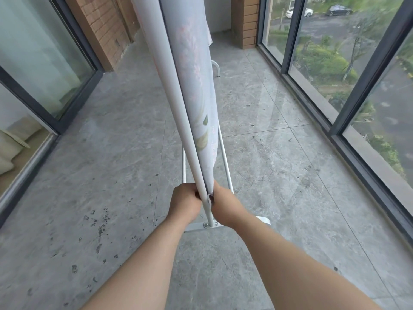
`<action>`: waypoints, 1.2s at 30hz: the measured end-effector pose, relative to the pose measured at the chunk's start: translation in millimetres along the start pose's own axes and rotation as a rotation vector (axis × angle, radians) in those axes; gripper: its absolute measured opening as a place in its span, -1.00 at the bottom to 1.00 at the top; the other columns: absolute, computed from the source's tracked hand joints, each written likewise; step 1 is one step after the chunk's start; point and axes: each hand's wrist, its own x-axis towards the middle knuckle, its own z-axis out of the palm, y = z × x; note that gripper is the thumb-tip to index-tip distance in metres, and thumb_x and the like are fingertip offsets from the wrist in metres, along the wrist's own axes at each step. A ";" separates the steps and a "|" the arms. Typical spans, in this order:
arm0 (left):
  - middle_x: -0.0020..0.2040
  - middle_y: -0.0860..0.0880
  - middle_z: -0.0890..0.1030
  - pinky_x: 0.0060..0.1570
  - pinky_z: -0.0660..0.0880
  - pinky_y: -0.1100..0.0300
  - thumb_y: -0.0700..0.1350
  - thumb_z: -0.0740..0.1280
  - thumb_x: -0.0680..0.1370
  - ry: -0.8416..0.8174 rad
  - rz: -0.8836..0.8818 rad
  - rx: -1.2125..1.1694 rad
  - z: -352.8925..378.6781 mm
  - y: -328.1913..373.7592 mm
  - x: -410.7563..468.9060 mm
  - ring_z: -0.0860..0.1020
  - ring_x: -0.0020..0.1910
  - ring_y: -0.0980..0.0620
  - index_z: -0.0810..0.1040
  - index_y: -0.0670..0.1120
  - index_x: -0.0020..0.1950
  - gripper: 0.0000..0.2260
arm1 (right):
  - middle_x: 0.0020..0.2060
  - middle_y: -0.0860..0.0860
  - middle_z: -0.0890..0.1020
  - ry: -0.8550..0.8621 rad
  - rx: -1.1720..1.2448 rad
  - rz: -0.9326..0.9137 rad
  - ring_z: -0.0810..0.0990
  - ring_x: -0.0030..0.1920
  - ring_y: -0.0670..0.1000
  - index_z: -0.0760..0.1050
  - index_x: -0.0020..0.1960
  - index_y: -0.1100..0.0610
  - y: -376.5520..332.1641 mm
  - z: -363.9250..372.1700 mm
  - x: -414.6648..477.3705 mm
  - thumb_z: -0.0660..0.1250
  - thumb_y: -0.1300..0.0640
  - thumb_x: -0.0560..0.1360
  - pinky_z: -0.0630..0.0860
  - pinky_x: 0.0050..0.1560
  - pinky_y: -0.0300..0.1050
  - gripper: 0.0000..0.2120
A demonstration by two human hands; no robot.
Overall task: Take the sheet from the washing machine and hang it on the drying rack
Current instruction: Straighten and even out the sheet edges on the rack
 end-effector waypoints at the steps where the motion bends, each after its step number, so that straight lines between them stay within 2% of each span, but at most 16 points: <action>1: -0.49 0.03 0.44 -0.51 0.18 0.26 -0.31 0.28 0.51 -0.011 -0.010 0.000 -0.1 1.5 0.5 0.33 -0.49 0.08 0.40 -0.01 -0.51 -0.59 | 0.00 0.04 0.62 -0.004 0.005 0.007 0.60 -0.05 0.12 0.23 0.48 -0.09 -0.9 0.0 -0.5 0.11 0.15 0.60 0.60 0.00 0.14 -0.54; 4: -0.42 -0.02 0.48 -0.48 0.22 0.24 -0.26 0.28 0.52 -0.038 -0.003 0.027 0.6 4.2 7.3 0.37 -0.46 0.04 0.44 -0.05 -0.46 -0.66 | -0.02 0.05 0.61 -0.019 0.019 0.053 0.60 -0.07 0.11 0.12 0.54 -0.12 -1.9 -0.5 1.3 0.12 0.16 0.61 0.61 -0.04 0.14 -0.46; 8: -0.32 -0.12 0.56 -0.49 0.18 0.26 -0.25 0.24 0.56 -0.091 0.023 0.273 -6.6 4.8 5.6 0.42 -0.37 -0.05 0.48 -0.12 -0.35 -0.73 | -0.03 0.09 0.57 -0.193 -0.046 0.190 0.54 -0.15 0.12 -0.01 0.61 -0.01 -18.9 -17.2 2.8 0.15 0.27 0.58 0.49 -0.27 -0.09 -0.33; 10: -0.16 -0.18 0.64 -0.44 0.21 0.19 -0.24 0.22 0.58 -0.124 0.023 0.392 -4.8 3.6 -0.1 0.53 -0.23 -0.13 0.64 -0.19 -0.14 -0.79 | 0.08 0.15 0.59 -0.262 -0.085 0.237 0.56 -0.06 0.16 0.16 0.55 0.10 -32.1 -30.5 3.7 0.19 0.25 0.58 0.54 -0.14 -0.02 -0.44; 12: 0.01 -0.20 0.67 -0.33 0.29 0.14 -0.26 0.20 0.59 -0.182 0.005 0.482 -2.2 3.6 -1.7 0.62 -0.02 -0.17 0.65 -0.22 0.04 -0.78 | 0.18 0.18 0.59 -0.297 -0.105 0.281 0.59 0.11 0.21 0.33 0.42 0.17 -42.9 -41.3 6.2 0.24 0.21 0.58 0.55 0.03 -0.03 -0.59; 15: 0.04 -0.21 0.67 -0.10 0.51 0.06 -0.29 0.18 0.58 -0.231 -0.060 0.464 2.4 5.8 4.6 0.62 0.03 -0.19 0.63 -0.23 0.06 -0.78 | 0.23 0.21 0.56 -0.342 -0.067 0.322 0.58 0.15 0.23 0.16 0.54 0.12 -45.8 -47.2 6.5 0.26 0.21 0.58 0.46 -0.02 -0.05 -0.43; 17: 0.05 -0.21 0.67 -0.11 0.53 0.03 -0.23 0.21 0.60 -0.241 -0.112 0.402 -2.8 6.6 -0.5 0.61 0.02 -0.20 0.63 -0.20 0.07 -0.79 | 0.29 0.23 0.51 -0.361 -0.042 0.357 0.55 0.14 0.22 0.02 0.59 0.11 -49.3 -51.2 -3.3 0.25 0.25 0.59 0.39 -0.03 -0.05 -0.34; 19: 0.13 -0.16 0.65 -0.13 0.43 0.14 -0.13 0.19 0.65 -0.289 -0.159 0.476 -13.6 18.0 -13.6 0.60 0.12 -0.18 0.60 -0.14 0.19 -0.77 | 0.35 0.22 0.48 -0.367 -0.034 0.412 0.52 0.25 0.23 0.09 0.54 0.19 -54.8 -64.2 -16.3 0.23 0.25 0.60 0.36 0.01 -0.08 -0.44; 21: 0.19 -0.16 0.64 -0.05 0.47 0.14 -0.11 0.18 0.66 -0.320 -0.231 0.515 -25.1 34.0 -31.6 0.59 0.18 -0.17 0.59 -0.15 0.24 -0.73 | 0.31 0.21 0.52 -0.347 -0.008 0.462 0.52 0.28 0.23 0.17 0.52 0.20 -65.5 -81.3 -28.5 0.20 0.25 0.61 0.41 0.06 -0.05 -0.50; 24: 0.19 -0.19 0.65 0.11 0.51 0.10 -0.09 0.19 0.65 -0.399 -0.321 0.392 -41.4 89.0 -56.0 0.59 0.20 -0.19 0.63 -0.19 0.20 -0.71 | 0.08 0.21 0.60 -0.210 0.061 0.502 0.52 -0.01 0.16 0.36 0.14 0.12 -89.9 -131.9 -41.4 0.13 0.21 0.65 0.43 -0.04 -0.02 -0.90; 26: 0.06 -0.17 0.69 0.09 0.55 0.00 -0.03 0.15 0.62 -0.394 -0.309 0.261 -50.5 142.0 -70.8 0.62 0.11 -0.20 0.67 -0.15 0.04 -0.67 | -0.11 0.12 0.60 -0.029 0.210 0.547 0.49 -0.10 0.13 0.41 0.00 0.10 -113.9 -183.6 -49.7 0.09 0.14 0.68 0.49 0.03 0.05 -0.85; 28: -0.13 -0.09 0.71 -0.01 0.58 -0.07 0.05 0.14 0.55 -0.316 -0.285 0.038 -64.3 208.1 -81.4 0.66 -0.03 -0.16 0.65 -0.13 -0.10 -0.64 | 0.08 0.06 0.66 0.119 0.398 0.592 0.58 0.13 0.09 0.55 0.25 0.10 -139.0 -246.6 -58.0 0.10 0.07 0.70 0.45 0.25 -0.03 -0.71; 29: -0.18 -0.03 0.71 -0.01 0.59 -0.05 0.08 0.16 0.56 -0.273 -0.264 -0.058 -71.5 238.7 -84.8 0.67 -0.07 -0.08 0.67 -0.10 -0.09 -0.64 | 0.25 0.02 0.62 0.177 0.449 0.613 0.54 0.30 0.05 0.49 0.41 0.09 -151.4 -274.9 -61.3 0.10 0.04 0.70 0.38 0.33 -0.10 -0.64; 31: -0.12 0.07 0.72 0.05 0.59 0.03 0.06 0.21 0.64 -0.209 -0.202 -0.224 -94.6 310.2 -88.6 0.68 -0.08 0.11 0.70 -0.04 -0.01 -0.70 | 0.38 -0.01 0.55 0.271 0.536 0.603 0.46 0.41 -0.01 0.43 0.49 0.11 -174.0 -335.3 -66.8 0.11 0.01 0.71 0.32 0.41 -0.13 -0.60; 34: -0.07 0.11 0.72 0.09 0.60 0.07 -0.01 0.23 0.66 -0.120 -0.151 -0.426 -126.2 396.9 -83.1 0.68 -0.05 0.18 0.65 0.13 -0.07 -0.78 | 0.19 -0.06 0.65 0.407 0.583 0.585 0.56 0.26 -0.04 0.48 0.43 0.12 -201.4 -409.6 -72.2 0.12 0.00 0.70 0.42 0.30 -0.12 -0.62; 36: -0.07 0.09 0.71 0.12 0.60 0.08 -0.03 0.25 0.66 -0.070 -0.121 -0.514 -143.0 441.7 -73.1 0.69 -0.03 0.16 0.62 0.13 -0.10 -0.79 | 0.06 -0.15 0.65 0.468 0.610 0.598 0.58 0.21 -0.07 0.50 0.42 0.08 -217.4 -450.4 -69.1 0.13 0.00 0.70 0.43 0.25 -0.15 -0.64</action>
